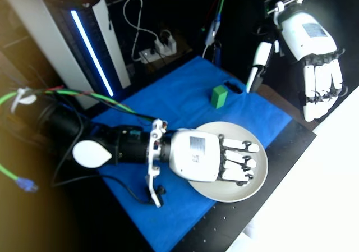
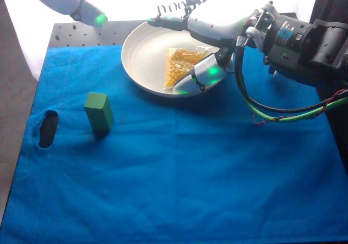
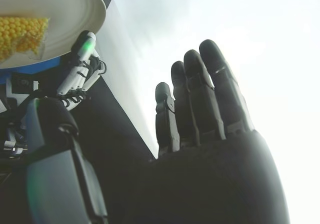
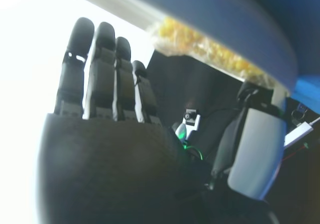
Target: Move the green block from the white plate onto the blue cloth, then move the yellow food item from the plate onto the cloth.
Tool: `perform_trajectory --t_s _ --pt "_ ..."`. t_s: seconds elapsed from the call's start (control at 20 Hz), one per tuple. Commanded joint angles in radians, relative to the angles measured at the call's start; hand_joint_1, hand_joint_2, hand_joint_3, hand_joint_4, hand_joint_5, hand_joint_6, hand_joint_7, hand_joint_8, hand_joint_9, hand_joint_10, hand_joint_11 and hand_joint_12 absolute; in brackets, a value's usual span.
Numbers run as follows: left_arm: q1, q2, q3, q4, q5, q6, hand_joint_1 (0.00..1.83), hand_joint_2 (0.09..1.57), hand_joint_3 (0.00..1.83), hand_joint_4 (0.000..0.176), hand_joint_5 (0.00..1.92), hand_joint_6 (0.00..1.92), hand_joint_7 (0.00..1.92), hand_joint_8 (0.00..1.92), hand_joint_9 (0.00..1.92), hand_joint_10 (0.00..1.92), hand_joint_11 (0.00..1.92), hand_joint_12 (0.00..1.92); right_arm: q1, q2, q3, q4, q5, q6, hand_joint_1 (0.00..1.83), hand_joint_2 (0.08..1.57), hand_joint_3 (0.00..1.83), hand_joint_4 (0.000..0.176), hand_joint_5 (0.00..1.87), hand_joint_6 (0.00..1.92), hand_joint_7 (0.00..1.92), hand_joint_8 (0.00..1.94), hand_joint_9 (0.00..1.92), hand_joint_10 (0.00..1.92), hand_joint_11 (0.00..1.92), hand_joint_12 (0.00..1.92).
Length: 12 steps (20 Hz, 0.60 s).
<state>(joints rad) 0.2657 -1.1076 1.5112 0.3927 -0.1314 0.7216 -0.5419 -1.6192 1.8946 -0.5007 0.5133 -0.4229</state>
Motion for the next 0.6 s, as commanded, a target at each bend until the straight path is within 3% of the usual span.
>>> perform_trajectory --t_s 0.0,0.1,0.15,0.25,0.3,0.35,0.4,0.45,0.5,0.55 --pt "-0.015 -0.005 -0.001 -0.004 -0.105 0.001 0.75 0.84 0.0 0.118 0.27 0.0 0.41 0.0 0.47 0.0 0.28 0.66 0.008 -0.002 0.004 0.025 0.087 -0.003 0.66 0.76 0.0 0.025 0.2 0.0 0.39 0.01 0.5 0.02 0.09 1.33" --pt "-0.015 -0.006 -0.001 -0.004 -0.106 0.001 0.74 0.83 0.0 0.117 0.24 0.0 0.4 0.0 0.47 0.0 0.28 0.66 0.008 -0.002 0.009 0.025 0.087 -0.003 0.82 0.83 0.0 0.0 0.4 0.01 0.64 0.02 0.68 0.05 0.2 1.35" --pt "-0.015 -0.006 -0.001 -0.004 -0.106 0.001 0.75 0.83 0.0 0.123 0.23 0.0 0.42 0.01 0.48 0.01 0.28 0.66 0.008 -0.002 0.012 0.025 0.088 -0.003 0.9 0.85 0.0 0.0 0.48 0.01 0.74 0.02 0.76 0.05 0.27 1.35" --pt "-0.015 -0.006 -0.001 -0.004 -0.107 0.001 0.74 0.85 0.0 0.131 0.28 0.0 0.46 0.0 0.5 0.0 0.32 0.63 0.008 -0.002 0.017 0.025 0.088 -0.003 1.06 0.96 0.0 0.0 0.68 0.0 1.08 0.05 1.09 0.32 0.66 1.39" --pt "-0.015 -0.006 -0.001 -0.004 -0.108 0.001 0.75 0.85 0.0 0.128 0.28 0.0 0.45 0.0 0.49 0.0 0.32 0.62 0.008 -0.002 0.022 0.025 0.088 -0.003 1.08 1.0 0.0 0.0 0.72 0.0 1.15 0.04 1.07 0.53 0.74 1.39" --pt "-0.015 -0.007 -0.001 -0.004 -0.108 0.001 0.74 0.84 0.0 0.12 0.29 0.0 0.46 0.0 0.5 0.0 0.33 0.62 0.008 -0.002 0.024 0.025 0.088 -0.003 1.31 1.03 0.0 0.0 0.78 0.01 1.14 0.6 1.07 0.75 0.81 1.39" --pt "-0.015 -0.008 -0.001 -0.004 -0.109 0.001 0.73 0.85 0.0 0.115 0.28 0.0 0.45 0.0 0.51 0.01 0.32 0.62 0.008 -0.002 0.025 0.025 0.088 -0.003 1.35 1.06 0.01 0.0 0.81 0.01 1.08 0.82 1.07 0.79 0.84 1.36" --pt "-0.015 -0.008 -0.001 -0.004 -0.11 0.001 0.75 0.85 0.0 0.123 0.29 0.0 0.45 0.0 0.5 0.0 0.32 0.61 0.008 -0.002 0.027 0.025 0.088 -0.003 1.36 1.07 0.0 0.0 0.83 0.01 1.05 0.89 1.07 0.76 0.85 1.33" --pt "-0.015 -0.009 -0.001 -0.004 -0.111 0.001 0.75 0.85 0.0 0.117 0.29 0.0 0.44 0.0 0.5 0.0 0.32 0.61 0.008 -0.002 0.028 0.025 0.088 -0.003 1.28 1.11 0.0 0.0 0.93 0.78 1.01 0.96 1.13 0.66 0.91 1.28" --pt "-0.015 -0.01 0.0 -0.004 -0.111 0.001 0.76 0.84 0.0 0.119 0.3 0.01 0.45 0.0 0.51 0.01 0.33 0.61 0.008 -0.002 0.029 0.025 0.088 -0.003 1.26 1.13 0.0 0.0 0.92 0.99 0.98 1.01 1.19 0.57 0.96 1.26"
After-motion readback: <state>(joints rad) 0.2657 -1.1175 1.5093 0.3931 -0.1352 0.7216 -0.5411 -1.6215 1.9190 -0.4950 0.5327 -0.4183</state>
